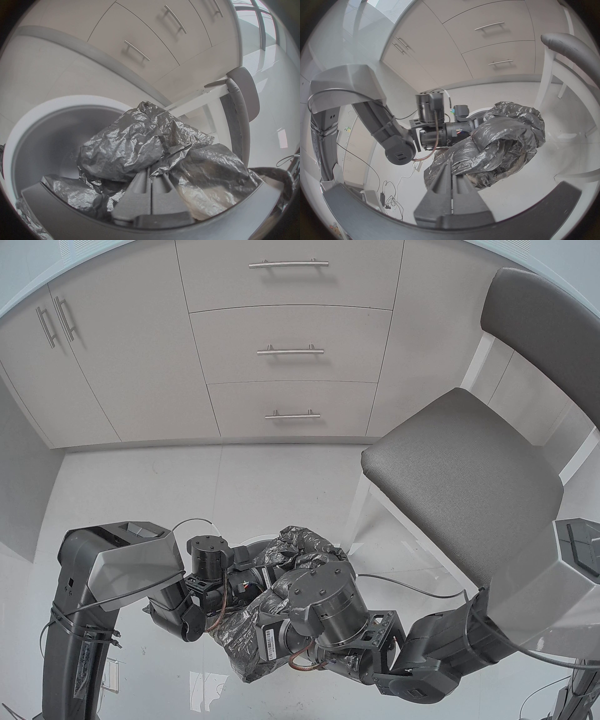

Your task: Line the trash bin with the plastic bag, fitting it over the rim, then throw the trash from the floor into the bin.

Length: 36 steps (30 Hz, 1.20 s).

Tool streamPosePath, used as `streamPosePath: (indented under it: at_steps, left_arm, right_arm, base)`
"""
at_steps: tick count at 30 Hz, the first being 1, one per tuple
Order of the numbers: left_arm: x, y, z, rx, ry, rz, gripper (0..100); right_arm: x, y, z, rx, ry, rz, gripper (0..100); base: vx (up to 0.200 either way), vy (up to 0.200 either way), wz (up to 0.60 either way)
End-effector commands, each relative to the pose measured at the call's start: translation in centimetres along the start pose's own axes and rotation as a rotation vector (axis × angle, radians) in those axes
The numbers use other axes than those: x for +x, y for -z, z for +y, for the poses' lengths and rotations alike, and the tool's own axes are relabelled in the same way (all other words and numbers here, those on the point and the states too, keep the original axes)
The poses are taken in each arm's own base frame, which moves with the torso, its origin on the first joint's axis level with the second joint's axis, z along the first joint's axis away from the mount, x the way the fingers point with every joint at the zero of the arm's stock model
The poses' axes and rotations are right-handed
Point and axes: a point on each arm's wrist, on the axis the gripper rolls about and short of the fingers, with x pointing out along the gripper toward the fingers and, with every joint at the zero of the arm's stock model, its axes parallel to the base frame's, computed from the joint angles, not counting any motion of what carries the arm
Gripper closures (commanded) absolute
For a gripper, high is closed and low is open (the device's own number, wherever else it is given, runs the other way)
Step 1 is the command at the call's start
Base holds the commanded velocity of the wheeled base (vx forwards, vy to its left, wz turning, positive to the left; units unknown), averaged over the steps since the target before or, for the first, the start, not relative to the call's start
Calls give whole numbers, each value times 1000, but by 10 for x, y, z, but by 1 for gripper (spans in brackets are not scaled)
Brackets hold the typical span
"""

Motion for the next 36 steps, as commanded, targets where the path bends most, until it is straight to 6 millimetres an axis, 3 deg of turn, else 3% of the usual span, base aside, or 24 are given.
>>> streamPosePath:
  at_steps: [1,27,28,36]
  left_arm:
    - [3,3,3,1,4,1,100]
    - [-1,2,-3,-9,-43,80,100]
    - [-2,1,-3,-10,-44,83,0]
    - [-2,1,-3,-10,-44,83,0]
  right_arm:
    - [0,0,1,2,-1,-3,100]
    - [2,1,1,4,-3,-4,100]
    - [2,1,1,4,-3,-4,100]
    - [2,1,1,4,-2,-3,100]
  base:
    - [0,0,0]
    - [0,0,0]
    - [0,0,0]
    - [0,0,0]
